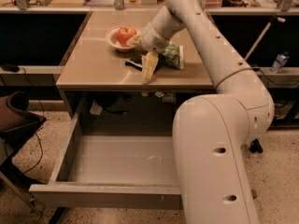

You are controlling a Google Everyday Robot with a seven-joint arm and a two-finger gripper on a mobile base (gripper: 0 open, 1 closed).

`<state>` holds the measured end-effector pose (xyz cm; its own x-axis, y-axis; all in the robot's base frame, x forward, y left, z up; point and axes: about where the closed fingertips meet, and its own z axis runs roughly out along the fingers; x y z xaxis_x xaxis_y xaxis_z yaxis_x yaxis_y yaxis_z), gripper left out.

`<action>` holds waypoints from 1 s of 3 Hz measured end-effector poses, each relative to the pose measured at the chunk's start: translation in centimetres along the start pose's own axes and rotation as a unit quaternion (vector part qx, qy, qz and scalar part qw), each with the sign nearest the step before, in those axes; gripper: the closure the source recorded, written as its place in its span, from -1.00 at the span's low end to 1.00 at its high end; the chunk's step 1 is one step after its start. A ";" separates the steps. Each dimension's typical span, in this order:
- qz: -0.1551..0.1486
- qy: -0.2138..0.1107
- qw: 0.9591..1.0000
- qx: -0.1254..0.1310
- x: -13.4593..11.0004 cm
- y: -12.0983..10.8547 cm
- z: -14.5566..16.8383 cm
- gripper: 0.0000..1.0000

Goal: Place rxbar chocolate into top drawer

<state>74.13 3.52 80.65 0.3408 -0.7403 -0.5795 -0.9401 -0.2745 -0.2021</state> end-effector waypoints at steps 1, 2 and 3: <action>0.000 0.000 1.000 0.000 -0.2 -0.1 -0.2 -1.00; 0.000 0.000 1.000 0.000 -0.2 -0.1 -0.2 -0.62; 0.000 0.000 1.000 0.000 -0.2 -0.1 -0.2 -0.16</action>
Offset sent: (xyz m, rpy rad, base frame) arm 0.0000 0.0000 0.0028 0.0000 0.0000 0.0000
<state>74.14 3.52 80.94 0.3406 -0.7403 -0.5796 -0.9402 -0.2743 -0.2021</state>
